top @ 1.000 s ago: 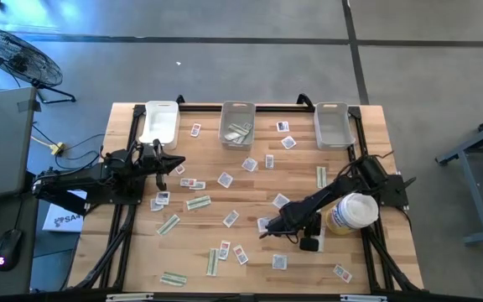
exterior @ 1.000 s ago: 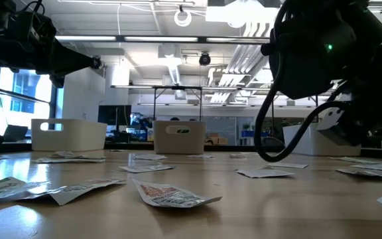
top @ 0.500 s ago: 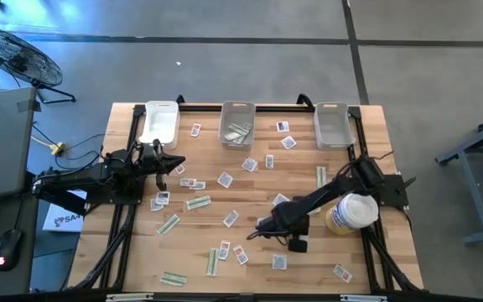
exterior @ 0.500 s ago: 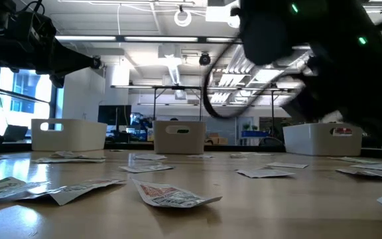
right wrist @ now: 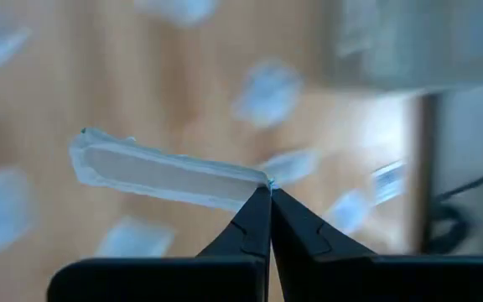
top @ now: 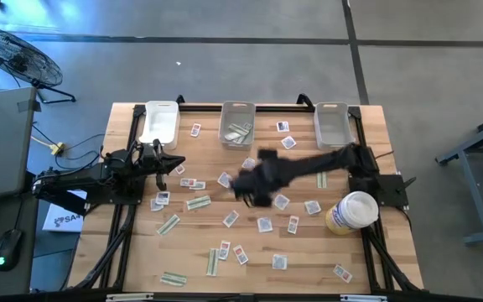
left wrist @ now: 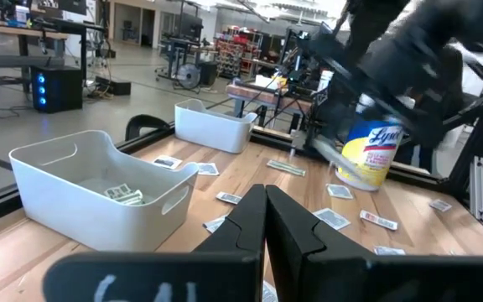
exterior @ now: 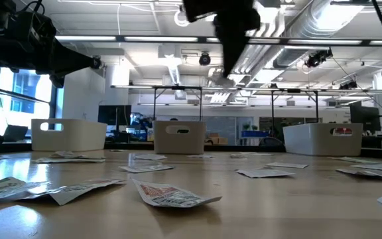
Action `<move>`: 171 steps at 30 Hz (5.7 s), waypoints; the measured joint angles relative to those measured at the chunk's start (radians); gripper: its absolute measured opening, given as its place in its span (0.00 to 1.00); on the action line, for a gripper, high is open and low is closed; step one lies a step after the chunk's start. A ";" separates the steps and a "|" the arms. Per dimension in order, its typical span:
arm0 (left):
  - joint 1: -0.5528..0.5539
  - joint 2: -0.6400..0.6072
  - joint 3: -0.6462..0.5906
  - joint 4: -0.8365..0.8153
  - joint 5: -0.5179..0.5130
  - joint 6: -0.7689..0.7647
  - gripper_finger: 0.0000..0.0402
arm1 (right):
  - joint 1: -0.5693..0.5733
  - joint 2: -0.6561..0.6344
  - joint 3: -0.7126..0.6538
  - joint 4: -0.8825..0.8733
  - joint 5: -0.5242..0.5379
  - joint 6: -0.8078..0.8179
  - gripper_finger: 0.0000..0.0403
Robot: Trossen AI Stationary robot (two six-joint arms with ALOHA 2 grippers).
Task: Pick & Place First Aid Supplies
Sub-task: Put the green pad into the left gray bin
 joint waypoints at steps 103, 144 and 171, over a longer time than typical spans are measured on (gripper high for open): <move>0.000 0.000 0.000 0.000 0.000 0.000 0.00 | -0.398 -0.325 -0.970 0.095 -0.570 0.163 0.24; 0.000 0.000 0.000 0.000 0.000 0.000 0.00 | -0.251 -0.571 -1.210 0.458 -0.491 0.362 0.24; 0.000 0.000 0.000 0.000 0.000 0.000 0.00 | -0.248 -0.569 -1.267 0.546 -0.429 0.320 0.02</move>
